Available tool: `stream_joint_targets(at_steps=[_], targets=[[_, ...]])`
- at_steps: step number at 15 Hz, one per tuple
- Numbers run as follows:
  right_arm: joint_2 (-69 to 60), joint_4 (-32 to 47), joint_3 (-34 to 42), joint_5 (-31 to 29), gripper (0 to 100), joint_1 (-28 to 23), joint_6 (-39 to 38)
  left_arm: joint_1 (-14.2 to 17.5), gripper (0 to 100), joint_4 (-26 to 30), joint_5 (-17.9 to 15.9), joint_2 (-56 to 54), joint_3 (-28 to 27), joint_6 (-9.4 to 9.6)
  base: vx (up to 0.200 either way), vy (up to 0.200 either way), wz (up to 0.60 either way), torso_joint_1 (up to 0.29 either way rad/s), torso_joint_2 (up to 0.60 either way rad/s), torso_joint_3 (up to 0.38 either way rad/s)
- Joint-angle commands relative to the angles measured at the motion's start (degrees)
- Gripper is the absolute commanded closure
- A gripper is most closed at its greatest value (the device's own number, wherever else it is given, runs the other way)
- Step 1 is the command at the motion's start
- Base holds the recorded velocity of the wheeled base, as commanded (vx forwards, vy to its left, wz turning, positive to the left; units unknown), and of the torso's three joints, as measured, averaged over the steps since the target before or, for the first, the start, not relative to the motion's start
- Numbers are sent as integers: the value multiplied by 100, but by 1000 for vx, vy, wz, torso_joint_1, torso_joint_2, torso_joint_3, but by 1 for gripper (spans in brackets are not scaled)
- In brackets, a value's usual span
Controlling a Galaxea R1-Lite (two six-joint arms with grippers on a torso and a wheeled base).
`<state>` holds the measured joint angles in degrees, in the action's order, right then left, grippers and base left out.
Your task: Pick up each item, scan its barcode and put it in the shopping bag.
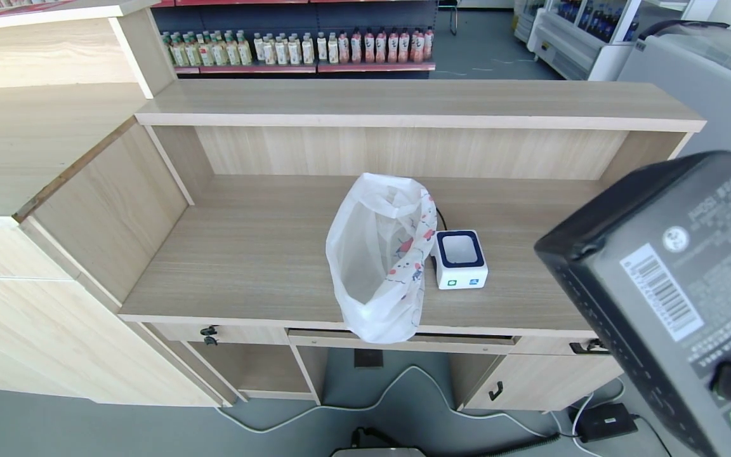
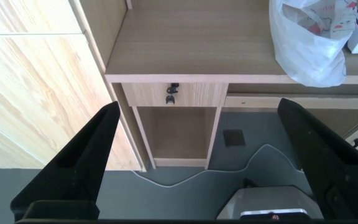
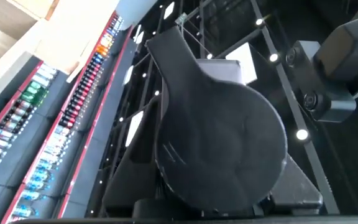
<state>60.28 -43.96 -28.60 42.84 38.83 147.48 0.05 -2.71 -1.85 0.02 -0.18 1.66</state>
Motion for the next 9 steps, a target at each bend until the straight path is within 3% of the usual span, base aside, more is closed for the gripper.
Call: stream_joint_targets(at_steps=[1,9], targets=[[-52,10,74,32,100,2,0,4,0,-2,1,-2,-8,1,0,0,0,0,0,0],[-60,212,170,111,100,2,17,4,0,-2,1,-2,-8,1,0,0,0,0,0,0]])
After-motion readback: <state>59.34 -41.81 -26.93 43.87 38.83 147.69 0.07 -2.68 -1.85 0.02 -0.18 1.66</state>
